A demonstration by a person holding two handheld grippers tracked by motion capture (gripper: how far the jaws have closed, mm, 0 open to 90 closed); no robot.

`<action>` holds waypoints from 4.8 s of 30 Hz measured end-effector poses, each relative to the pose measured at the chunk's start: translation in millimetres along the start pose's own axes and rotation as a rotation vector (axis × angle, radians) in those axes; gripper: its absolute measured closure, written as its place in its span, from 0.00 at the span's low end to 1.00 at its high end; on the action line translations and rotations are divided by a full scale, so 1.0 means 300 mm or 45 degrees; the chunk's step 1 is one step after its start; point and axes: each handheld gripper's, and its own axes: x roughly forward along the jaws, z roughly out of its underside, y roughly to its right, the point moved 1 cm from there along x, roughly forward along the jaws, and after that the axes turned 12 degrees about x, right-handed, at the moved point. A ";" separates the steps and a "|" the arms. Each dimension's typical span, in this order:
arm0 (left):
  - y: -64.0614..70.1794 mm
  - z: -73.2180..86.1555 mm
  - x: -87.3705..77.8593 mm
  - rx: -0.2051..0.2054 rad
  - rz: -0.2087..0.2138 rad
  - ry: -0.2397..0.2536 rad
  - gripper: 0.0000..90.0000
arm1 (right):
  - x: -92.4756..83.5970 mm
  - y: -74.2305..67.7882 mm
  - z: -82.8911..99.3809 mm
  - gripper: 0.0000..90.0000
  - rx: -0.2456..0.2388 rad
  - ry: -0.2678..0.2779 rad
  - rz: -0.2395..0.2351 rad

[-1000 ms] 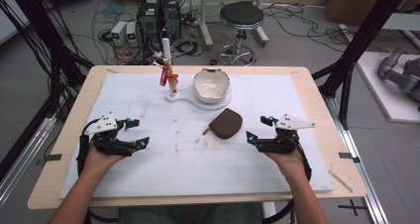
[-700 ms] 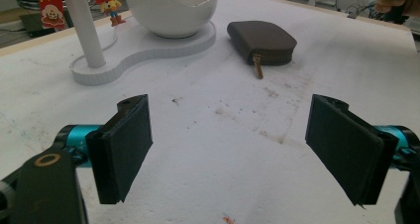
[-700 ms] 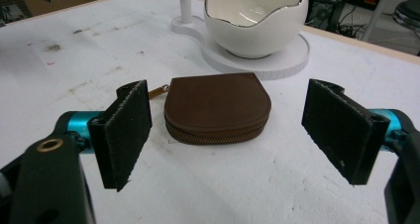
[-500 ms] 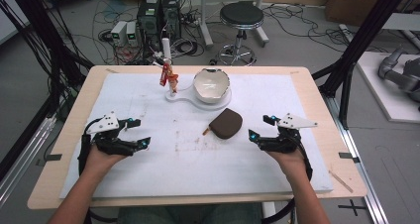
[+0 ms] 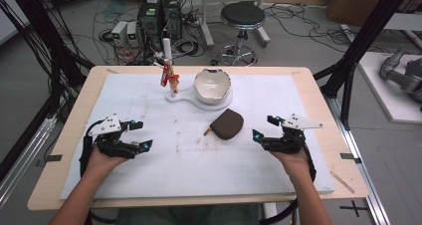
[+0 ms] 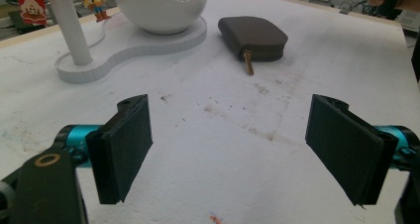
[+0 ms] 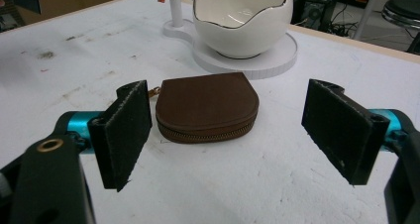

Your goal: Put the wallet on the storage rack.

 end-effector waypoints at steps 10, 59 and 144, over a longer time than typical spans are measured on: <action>0.024 -0.033 0.084 0.023 0.026 0.005 0.20 | -0.032 0.007 0.028 0.22 -0.016 -0.019 0.003; 0.081 -0.134 0.638 0.083 0.146 -0.328 0.31 | -0.168 0.020 0.084 0.22 -0.005 -0.020 0.048; -0.058 -0.409 0.483 -0.090 0.238 0.238 0.98 | -0.153 0.019 0.079 0.22 0.011 -0.026 0.021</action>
